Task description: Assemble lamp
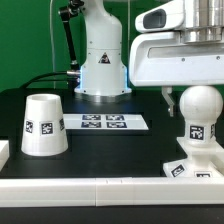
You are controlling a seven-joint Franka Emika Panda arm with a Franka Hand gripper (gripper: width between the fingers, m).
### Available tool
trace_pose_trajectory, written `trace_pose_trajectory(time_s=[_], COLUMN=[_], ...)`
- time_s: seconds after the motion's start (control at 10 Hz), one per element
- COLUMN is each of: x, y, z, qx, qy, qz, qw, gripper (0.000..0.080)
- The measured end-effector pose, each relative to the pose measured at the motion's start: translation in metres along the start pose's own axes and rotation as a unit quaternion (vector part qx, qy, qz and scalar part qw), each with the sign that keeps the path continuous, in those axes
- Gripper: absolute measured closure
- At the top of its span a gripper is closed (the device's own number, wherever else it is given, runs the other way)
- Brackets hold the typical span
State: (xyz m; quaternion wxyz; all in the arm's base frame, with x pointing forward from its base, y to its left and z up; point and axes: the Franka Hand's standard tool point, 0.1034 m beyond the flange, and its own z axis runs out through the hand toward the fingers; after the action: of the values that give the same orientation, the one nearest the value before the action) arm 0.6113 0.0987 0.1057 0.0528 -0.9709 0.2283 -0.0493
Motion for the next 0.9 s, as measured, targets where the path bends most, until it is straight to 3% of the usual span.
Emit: trace_pose_trajectory(time_s=[0.3, 0.6, 0.9], x=[-0.0045, -0.0098, -0.0109], y=[-0.0013, -0.0031, -0.0011], z=[0.0015, -0.0005, 0.0014], qx=[0.002, -0.006, -0.005], qy=[-0.013, -0.046, -0.054], qz=[0.106, 0.255, 0.309], qw=[0.994, 0.966, 0.95], gripper=[0.0223, 0.0223, 0.0223])
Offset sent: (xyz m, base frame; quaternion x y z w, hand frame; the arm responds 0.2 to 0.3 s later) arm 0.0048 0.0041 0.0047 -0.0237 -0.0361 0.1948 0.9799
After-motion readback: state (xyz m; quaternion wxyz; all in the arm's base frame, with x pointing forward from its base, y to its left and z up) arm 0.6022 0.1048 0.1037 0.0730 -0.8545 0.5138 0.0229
